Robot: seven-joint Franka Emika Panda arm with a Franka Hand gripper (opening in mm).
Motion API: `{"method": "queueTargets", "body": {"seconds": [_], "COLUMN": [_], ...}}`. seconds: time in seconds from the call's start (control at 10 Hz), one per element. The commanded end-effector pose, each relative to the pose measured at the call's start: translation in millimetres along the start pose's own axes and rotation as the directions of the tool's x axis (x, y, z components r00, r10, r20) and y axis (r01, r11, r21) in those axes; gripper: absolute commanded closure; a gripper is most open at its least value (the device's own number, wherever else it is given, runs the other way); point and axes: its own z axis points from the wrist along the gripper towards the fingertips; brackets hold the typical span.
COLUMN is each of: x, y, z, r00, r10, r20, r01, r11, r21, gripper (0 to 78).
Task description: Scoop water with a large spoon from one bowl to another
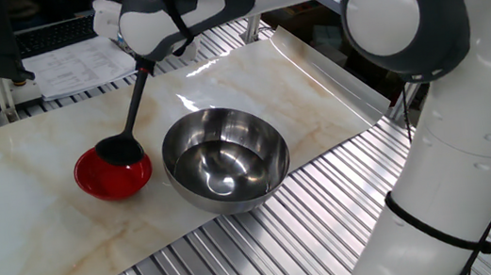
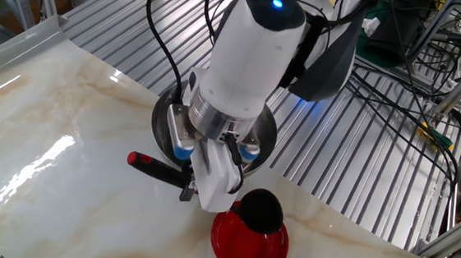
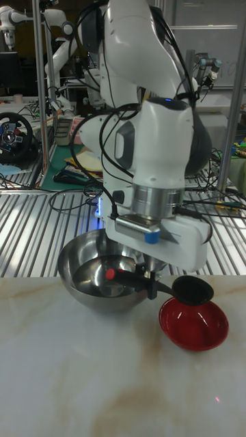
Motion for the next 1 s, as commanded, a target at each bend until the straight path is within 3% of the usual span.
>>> {"method": "queueTargets", "body": {"seconds": [0.1,0.7,1.0], "x": [1.0,6.1,7.1], "y": [2.7,7.1,9.0], "z": [4.2,19.1,23.6], "r00": [1.0,0.999,0.999], "r10": [-0.008,-0.015,-0.004], "r20": [0.006,0.033,0.032], "r01": [0.008,0.013,0.003], "r11": [1.0,0.999,0.999], "r21": [0.003,0.047,0.047], "gripper": [76.3,76.3,76.3]}}
